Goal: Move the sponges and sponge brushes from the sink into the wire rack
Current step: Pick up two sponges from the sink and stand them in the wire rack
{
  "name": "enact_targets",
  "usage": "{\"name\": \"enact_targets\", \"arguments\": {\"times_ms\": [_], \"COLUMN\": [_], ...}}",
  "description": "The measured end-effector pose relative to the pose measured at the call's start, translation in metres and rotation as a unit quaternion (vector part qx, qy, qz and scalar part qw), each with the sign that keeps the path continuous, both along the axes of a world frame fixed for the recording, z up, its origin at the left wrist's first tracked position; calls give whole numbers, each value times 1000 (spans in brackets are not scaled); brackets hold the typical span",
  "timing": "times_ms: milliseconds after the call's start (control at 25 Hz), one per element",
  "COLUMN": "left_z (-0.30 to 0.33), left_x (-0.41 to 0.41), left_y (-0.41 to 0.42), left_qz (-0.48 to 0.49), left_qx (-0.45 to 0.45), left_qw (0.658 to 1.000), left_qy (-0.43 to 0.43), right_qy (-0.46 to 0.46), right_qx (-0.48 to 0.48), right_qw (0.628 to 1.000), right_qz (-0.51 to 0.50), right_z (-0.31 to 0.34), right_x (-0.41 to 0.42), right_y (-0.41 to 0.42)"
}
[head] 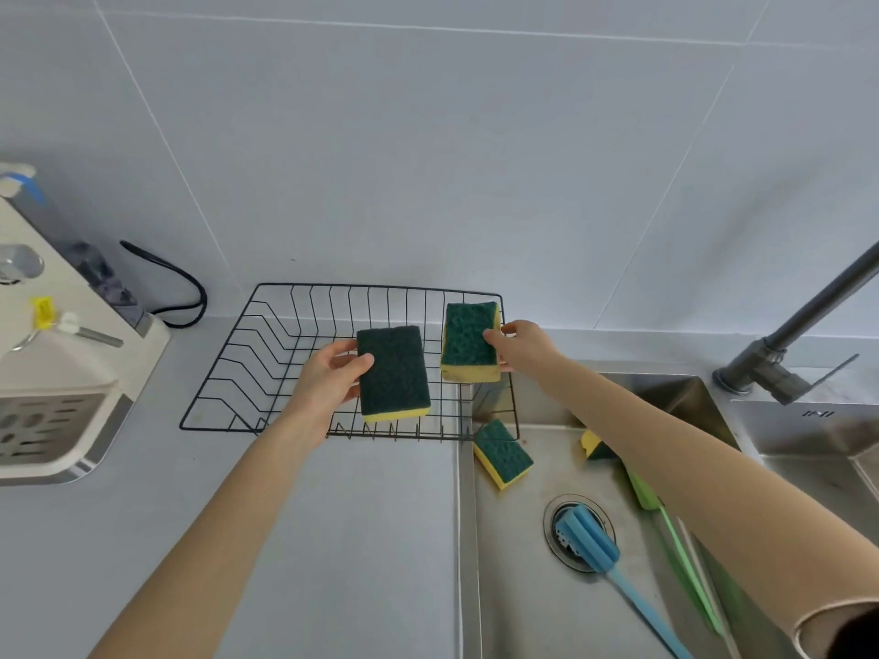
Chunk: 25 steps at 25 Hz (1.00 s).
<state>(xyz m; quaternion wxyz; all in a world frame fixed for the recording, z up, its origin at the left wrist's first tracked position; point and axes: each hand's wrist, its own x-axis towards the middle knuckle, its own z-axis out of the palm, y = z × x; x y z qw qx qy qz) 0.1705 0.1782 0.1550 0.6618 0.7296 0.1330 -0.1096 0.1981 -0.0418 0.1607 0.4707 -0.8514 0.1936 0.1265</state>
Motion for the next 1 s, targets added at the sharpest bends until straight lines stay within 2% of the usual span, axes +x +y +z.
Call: {"name": "enact_targets", "arguments": {"times_ms": [120, 360, 720, 840, 1000], "left_z": [-10, -32, -44, -45, -46], "left_x": [20, 49, 61, 62, 63], "left_y": [7, 14, 14, 13, 12], "left_qz": [1, 0, 3, 3, 1], "left_qx": [0, 3, 7, 11, 18], "left_qw": [1000, 999, 998, 998, 998], "left_qy": [17, 53, 66, 67, 68], "right_qy": [26, 61, 11, -36, -88], "right_qx": [-12, -158, -276, -334, -419], "right_qw": [999, 981, 951, 926, 852], "right_qz": [26, 95, 139, 174, 302], "right_z": [-7, -30, -49, -51, -65], "right_x": [28, 63, 70, 60, 41], "right_y": [15, 36, 47, 50, 47]}}
